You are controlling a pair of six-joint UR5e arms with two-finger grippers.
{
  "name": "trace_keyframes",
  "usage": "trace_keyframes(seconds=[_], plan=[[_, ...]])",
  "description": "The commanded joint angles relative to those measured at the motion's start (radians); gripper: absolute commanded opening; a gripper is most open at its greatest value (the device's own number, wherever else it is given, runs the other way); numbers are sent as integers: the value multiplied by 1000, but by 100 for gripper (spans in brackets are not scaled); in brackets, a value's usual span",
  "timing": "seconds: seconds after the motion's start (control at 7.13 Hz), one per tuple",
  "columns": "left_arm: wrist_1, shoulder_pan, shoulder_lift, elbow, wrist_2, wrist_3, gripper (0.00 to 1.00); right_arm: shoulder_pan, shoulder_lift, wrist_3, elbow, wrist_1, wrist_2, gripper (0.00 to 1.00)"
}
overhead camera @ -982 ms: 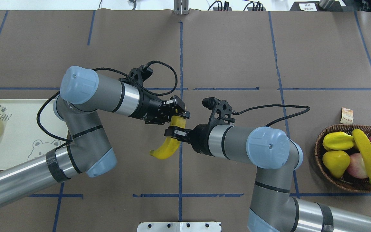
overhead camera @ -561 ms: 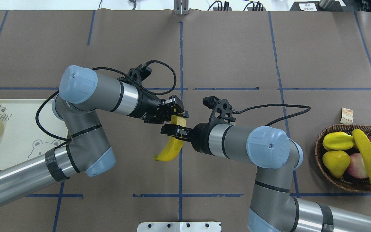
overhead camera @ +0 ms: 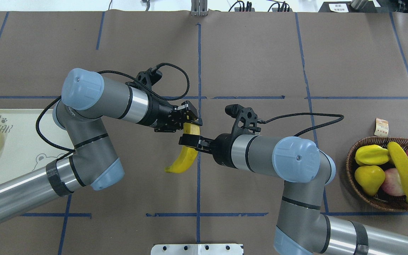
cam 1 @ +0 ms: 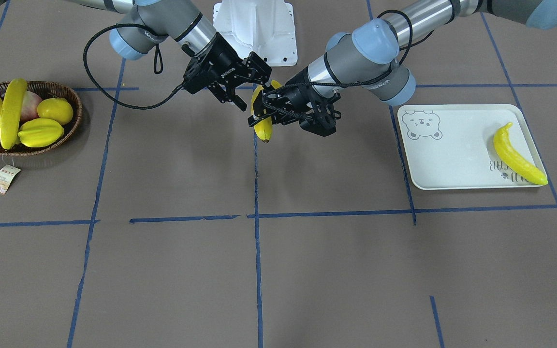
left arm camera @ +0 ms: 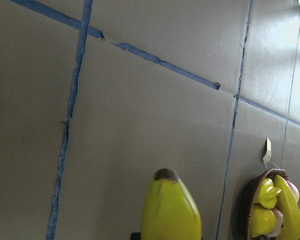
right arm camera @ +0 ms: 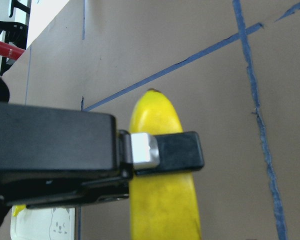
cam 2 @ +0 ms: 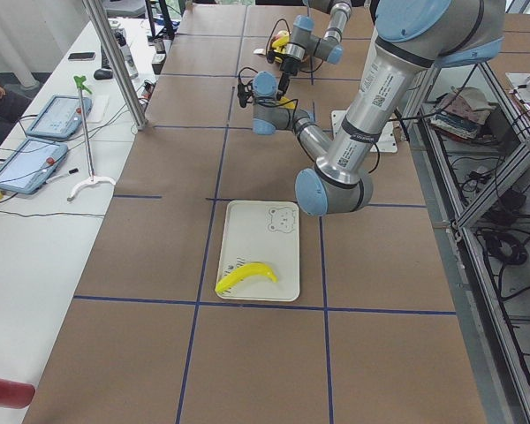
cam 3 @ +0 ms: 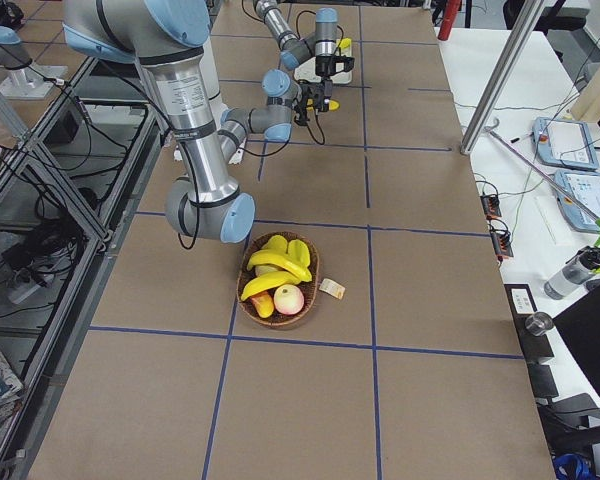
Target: Transfer all bananas from basket to plate
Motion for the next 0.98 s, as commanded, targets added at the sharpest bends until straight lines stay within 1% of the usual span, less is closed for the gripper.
trace_keyframes(seconds=[0.0, 0.14, 0.28, 0.42, 0.56, 0.84], plan=[[111, -29, 11, -10, -1, 7, 0, 18, -5, -6, 40, -130, 16, 99], [185, -42, 9, -25, 0, 9, 0, 38, -8, -12, 130, -277, 65, 99], [296, -48, 8, -64, 2, 47, 0, 73, -17, -13, 220, -442, 137, 99], [458, -48, 8, -126, 5, 126, 0, 83, -22, -14, 274, -550, 148, 99], [619, -55, 12, -200, 25, 189, 0, 95, -22, -35, 307, -645, 162, 99], [1033, -59, 34, -388, 87, 391, 0, 157, -43, -171, 369, -848, 243, 99]])
